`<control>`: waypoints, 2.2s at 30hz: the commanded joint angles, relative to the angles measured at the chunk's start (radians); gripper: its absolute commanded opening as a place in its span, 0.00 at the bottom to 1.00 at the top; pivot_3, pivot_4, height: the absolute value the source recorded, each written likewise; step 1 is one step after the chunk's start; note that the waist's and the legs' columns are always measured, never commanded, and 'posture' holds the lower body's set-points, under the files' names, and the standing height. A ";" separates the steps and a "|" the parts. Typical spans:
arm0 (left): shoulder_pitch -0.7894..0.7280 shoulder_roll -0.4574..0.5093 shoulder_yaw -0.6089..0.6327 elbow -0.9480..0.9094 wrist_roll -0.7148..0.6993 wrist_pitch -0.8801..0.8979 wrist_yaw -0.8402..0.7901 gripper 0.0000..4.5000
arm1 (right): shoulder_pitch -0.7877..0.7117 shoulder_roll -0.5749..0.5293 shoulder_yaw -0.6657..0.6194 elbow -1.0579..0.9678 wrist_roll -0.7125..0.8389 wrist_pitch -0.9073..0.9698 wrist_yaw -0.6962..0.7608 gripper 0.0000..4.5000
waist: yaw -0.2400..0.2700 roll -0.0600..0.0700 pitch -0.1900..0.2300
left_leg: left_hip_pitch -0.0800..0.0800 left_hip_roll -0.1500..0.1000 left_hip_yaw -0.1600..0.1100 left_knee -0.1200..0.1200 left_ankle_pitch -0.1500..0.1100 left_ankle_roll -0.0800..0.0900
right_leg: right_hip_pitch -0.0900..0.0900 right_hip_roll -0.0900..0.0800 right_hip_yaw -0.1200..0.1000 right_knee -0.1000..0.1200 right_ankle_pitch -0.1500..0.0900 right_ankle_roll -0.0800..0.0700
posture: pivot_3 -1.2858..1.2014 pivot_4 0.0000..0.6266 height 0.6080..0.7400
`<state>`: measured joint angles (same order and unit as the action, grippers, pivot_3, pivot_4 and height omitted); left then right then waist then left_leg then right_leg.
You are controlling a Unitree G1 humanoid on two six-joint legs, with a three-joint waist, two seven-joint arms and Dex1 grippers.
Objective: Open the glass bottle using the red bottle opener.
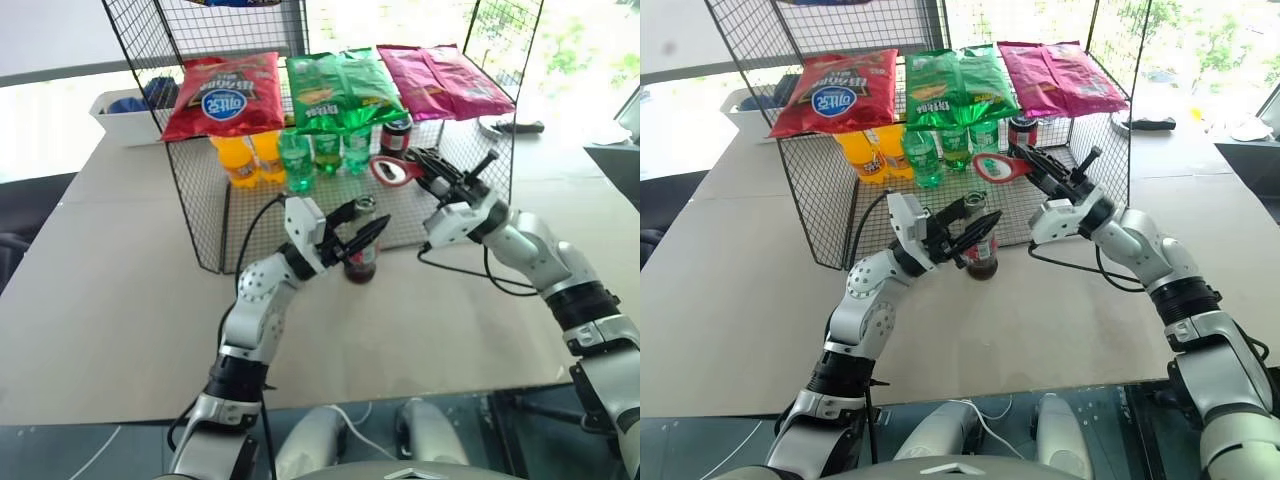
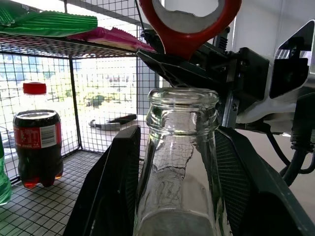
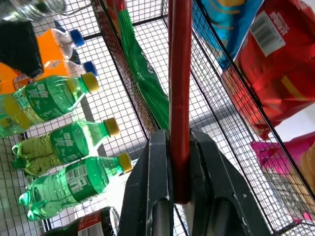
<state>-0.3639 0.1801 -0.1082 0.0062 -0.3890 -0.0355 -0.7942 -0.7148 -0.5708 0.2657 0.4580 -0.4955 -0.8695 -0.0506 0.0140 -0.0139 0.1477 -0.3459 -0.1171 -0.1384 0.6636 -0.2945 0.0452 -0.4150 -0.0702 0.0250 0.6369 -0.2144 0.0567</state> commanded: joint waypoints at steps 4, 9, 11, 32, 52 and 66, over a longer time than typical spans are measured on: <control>0.022 0.007 -0.013 0.010 0.007 0.023 -0.012 0.49 | 0.028 0.030 -0.040 -0.014 0.121 0.035 0.083 0.00 | 0.000 0.000 0.000 | 0.000 0.000 0.000 -0.001 0.000 0.000 | 0.000 0.000 0.000 -0.001 0.000 0.000 | 0.52 0.24 0.96; 0.020 0.002 -0.009 0.001 -0.001 0.025 -0.018 0.97 | 0.053 0.046 -0.047 -0.030 0.143 0.052 0.125 0.00 | -0.001 0.000 0.004 | -0.003 0.000 0.000 -0.004 0.000 0.000 | -0.004 0.000 0.000 -0.003 0.000 0.000 | 0.52 0.24 0.96; 0.019 -0.001 -0.006 0.002 0.004 0.016 -0.014 0.99 | 0.060 0.050 -0.050 -0.037 0.144 0.056 0.134 0.00 | -0.001 0.000 0.004 | -0.005 0.000 0.000 -0.006 0.000 0.000 | -0.008 0.000 0.000 -0.003 0.000 0.000 | 0.52 0.24 0.96; 0.099 0.075 0.006 -0.140 -0.030 0.048 -0.049 0.99 | 0.366 0.168 -0.108 -0.421 0.781 0.865 0.545 0.00 | -0.001 0.001 0.004 | -0.017 0.004 -0.001 -0.010 0.000 0.000 | -0.018 -0.001 -0.001 -0.010 0.002 -0.002 | 0.52 0.24 0.96; 0.260 0.213 0.126 -0.400 -0.090 0.166 0.032 1.00 | 0.567 0.079 -0.297 -0.685 0.966 1.397 0.586 1.00 | 0.000 0.002 0.003 | -0.017 0.005 0.000 -0.009 0.000 0.000 | -0.018 -0.001 -0.003 -0.009 0.002 -0.002 | 0.52 0.24 0.96; 0.685 0.284 0.276 -0.489 -0.042 0.192 0.130 1.00 | 0.703 -0.012 -0.288 -0.624 0.869 1.091 0.841 1.00 | 0.000 0.002 0.003 | -0.014 0.005 0.003 -0.009 0.000 0.000 | -0.016 -0.001 -0.003 -0.009 0.002 -0.002 | 0.52 0.24 0.96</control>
<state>0.2980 0.4621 0.1504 -0.5081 -0.4856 0.1831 -0.6910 -0.0157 -0.5748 -0.0266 -0.1568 0.3922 0.2932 0.7449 0.0144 -0.0119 0.1508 -0.3597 -0.1116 -0.1351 0.6545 -0.2945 0.0451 -0.4306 -0.0714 0.0222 0.6275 -0.2120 0.0545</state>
